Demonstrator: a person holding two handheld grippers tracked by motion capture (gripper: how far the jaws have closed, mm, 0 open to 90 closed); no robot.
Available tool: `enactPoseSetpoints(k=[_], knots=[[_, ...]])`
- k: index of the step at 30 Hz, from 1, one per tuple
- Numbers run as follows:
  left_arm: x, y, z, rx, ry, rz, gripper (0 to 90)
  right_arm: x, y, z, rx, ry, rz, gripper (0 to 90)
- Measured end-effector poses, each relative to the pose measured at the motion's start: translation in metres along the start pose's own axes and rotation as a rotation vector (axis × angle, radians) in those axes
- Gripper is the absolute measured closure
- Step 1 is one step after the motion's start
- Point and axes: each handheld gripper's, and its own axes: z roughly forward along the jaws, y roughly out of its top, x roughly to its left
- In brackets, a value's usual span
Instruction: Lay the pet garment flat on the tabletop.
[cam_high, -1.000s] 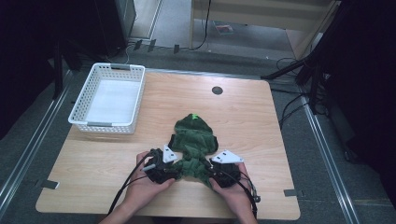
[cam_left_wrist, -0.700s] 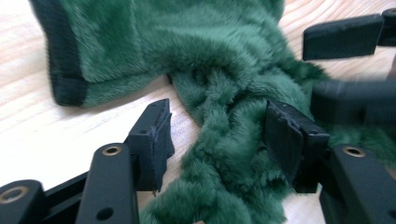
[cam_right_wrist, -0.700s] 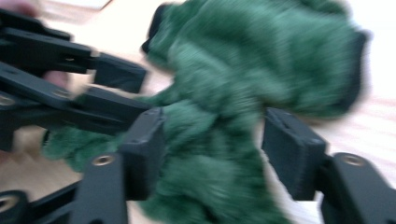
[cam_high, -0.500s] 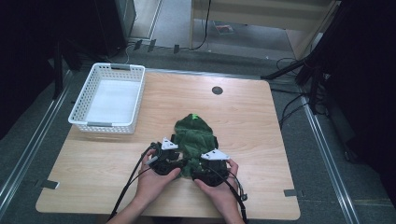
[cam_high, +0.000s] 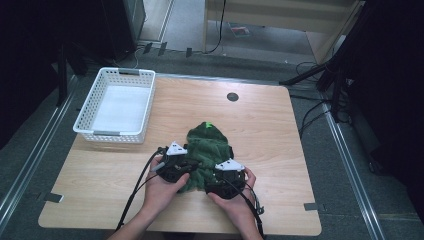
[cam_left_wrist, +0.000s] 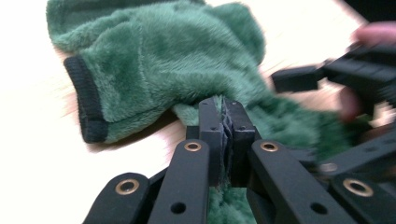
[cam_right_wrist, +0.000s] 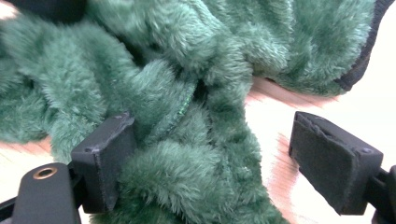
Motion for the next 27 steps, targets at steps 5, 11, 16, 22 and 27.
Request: enactPoseSetpoints(k=[5, 11, 16, 22, 27], knots=[[-0.001, -0.004, 0.010, 0.075, -0.054, 0.005, 61.5, 0.000, 0.002, 0.000, 0.014, -0.008, -0.006, 15.7], [-0.003, -0.014, 0.008, 0.038, 0.078, 0.020, 41.0, -0.011, -0.006, -0.022, -0.055, 0.081, -0.025, 23.1], [-0.011, -0.019, 0.016, 0.098, 0.116, 0.068, 45.6, -0.031, -0.012, -0.032, -0.135, 0.130, 0.056, 50.6], [-0.019, -0.027, 0.011, 0.158, 0.146, 0.162, 67.3, -0.018, -0.009, -0.019, -0.097, 0.118, -0.028, 72.5], [-0.009, -0.035, -0.002, 0.114, 0.132, 0.134, 48.1, -0.028, 0.008, -0.035, -0.171, 0.118, -0.010, 67.9]])
